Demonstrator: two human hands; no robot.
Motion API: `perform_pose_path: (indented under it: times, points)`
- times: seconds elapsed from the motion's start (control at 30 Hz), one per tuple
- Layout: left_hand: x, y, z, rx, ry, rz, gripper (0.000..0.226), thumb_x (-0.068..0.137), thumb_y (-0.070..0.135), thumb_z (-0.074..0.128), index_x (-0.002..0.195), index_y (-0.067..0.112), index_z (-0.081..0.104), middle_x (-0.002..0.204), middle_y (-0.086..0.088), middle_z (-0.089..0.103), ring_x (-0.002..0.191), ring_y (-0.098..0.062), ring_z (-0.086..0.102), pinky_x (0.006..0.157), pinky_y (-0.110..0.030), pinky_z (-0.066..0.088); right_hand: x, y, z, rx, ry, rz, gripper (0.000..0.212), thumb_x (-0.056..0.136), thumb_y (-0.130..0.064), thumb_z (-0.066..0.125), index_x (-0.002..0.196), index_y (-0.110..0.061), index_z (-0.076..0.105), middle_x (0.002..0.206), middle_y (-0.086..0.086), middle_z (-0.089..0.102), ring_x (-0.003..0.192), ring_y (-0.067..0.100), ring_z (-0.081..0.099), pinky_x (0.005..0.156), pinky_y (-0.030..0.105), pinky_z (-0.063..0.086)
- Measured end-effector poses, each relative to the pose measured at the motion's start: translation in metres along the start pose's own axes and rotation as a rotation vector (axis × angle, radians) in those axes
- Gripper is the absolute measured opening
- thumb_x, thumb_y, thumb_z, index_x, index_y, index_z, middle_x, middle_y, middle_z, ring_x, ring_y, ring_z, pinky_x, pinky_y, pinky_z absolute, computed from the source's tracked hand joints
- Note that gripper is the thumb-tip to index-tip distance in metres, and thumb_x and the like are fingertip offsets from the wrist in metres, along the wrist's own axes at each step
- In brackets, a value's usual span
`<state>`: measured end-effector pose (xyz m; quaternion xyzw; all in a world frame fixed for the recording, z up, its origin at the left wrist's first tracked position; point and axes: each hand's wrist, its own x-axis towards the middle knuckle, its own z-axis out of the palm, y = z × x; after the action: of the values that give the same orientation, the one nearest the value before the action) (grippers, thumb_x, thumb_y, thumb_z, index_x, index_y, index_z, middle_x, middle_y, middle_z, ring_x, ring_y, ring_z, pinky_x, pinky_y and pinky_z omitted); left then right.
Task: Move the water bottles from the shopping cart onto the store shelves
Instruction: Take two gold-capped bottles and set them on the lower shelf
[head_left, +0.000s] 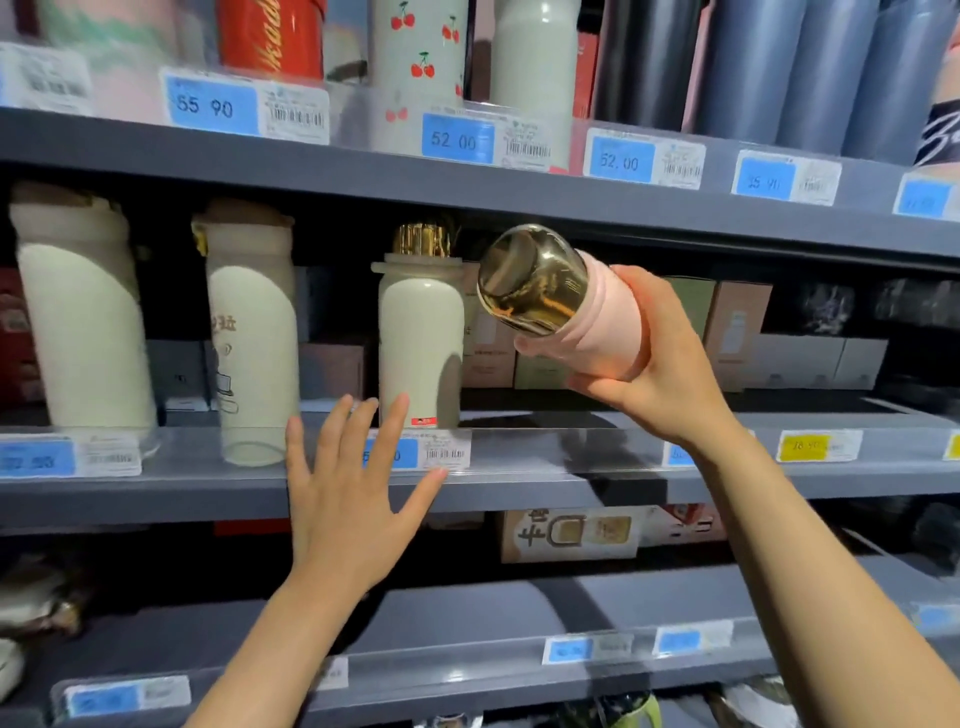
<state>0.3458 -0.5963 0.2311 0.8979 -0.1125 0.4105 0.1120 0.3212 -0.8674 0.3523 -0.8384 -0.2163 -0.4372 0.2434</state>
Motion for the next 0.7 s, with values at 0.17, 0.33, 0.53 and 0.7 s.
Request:
perform_pose_path:
  times: [0.17, 0.33, 0.53, 0.7]
  points:
    - [0.001, 0.001, 0.001, 0.028, -0.011, 0.004, 0.071, 0.092, 0.066, 0.019, 0.151, 0.026, 0.023, 0.137, -0.013, 0.051, 0.134, -0.029, 0.031, 0.115, -0.051, -0.004, -0.001, 0.001, 0.025, 0.179, -0.008, 0.063, 0.093, 0.06, -0.031, 0.09, 0.131, -0.039, 0.03, 0.127, -0.016, 0.043, 0.116, 0.002, 0.048, 0.091, 0.019, 0.044]
    - [0.0, -0.001, 0.003, 0.042, 0.009, 0.018, 0.07, 0.09, 0.063, 0.025, 0.149, 0.026, 0.031, 0.132, -0.014, 0.052, 0.13, -0.03, 0.035, 0.115, -0.053, 0.0, -0.004, 0.006, 0.043, 0.26, 0.042, 0.125, 0.097, 0.058, -0.029, 0.091, 0.129, -0.04, 0.025, 0.122, -0.03, 0.039, 0.116, -0.004, 0.047, 0.089, 0.013, 0.045]
    - [0.0, -0.002, 0.005, 0.043, 0.038, 0.036, 0.07, 0.089, 0.062, 0.029, 0.147, 0.024, 0.036, 0.127, -0.016, 0.054, 0.126, -0.033, 0.04, 0.112, -0.057, 0.007, -0.011, 0.013, 0.051, 0.346, 0.123, 0.234, 0.097, 0.059, -0.014, 0.091, 0.128, -0.028, 0.023, 0.117, -0.022, 0.041, 0.106, -0.018, 0.046, 0.081, 0.004, 0.044]
    - [-0.001, -0.003, 0.006, 0.04, 0.028, 0.037, 0.07, 0.09, 0.063, 0.027, 0.148, 0.023, 0.035, 0.128, -0.018, 0.054, 0.126, -0.034, 0.041, 0.112, -0.058, 0.008, -0.013, 0.015, 0.051, 0.472, 0.298, 0.398, 0.092, 0.062, -0.019, 0.089, 0.129, -0.023, 0.024, 0.116, -0.019, 0.045, 0.105, -0.003, 0.052, 0.079, 0.016, 0.05]
